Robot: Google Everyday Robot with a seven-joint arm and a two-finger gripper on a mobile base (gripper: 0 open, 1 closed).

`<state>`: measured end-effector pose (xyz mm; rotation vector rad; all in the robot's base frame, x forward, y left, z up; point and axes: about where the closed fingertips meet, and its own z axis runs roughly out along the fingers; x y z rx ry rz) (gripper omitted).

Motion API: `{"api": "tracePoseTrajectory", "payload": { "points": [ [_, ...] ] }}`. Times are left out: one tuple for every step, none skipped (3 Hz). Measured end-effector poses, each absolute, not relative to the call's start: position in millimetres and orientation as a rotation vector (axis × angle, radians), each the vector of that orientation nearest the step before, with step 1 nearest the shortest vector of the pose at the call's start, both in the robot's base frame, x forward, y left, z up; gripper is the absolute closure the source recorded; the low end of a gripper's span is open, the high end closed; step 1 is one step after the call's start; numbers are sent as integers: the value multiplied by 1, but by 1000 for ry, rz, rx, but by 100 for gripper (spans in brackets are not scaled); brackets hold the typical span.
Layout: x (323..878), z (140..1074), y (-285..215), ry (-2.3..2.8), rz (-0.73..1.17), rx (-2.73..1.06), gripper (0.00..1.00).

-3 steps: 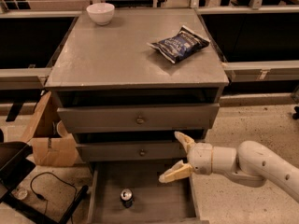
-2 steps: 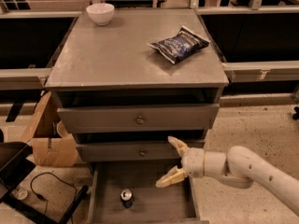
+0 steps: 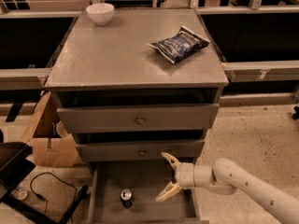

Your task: Pick pepsi can from bottom drawer and place on counter

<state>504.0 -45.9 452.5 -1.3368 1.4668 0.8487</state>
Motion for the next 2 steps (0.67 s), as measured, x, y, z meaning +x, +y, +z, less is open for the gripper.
{"api": "tracePoseTrajectory", "payload": {
  "points": [
    [496, 422, -51, 1560, 873, -1247, 0],
    [496, 422, -51, 1559, 873, -1247, 0]
  ]
}}
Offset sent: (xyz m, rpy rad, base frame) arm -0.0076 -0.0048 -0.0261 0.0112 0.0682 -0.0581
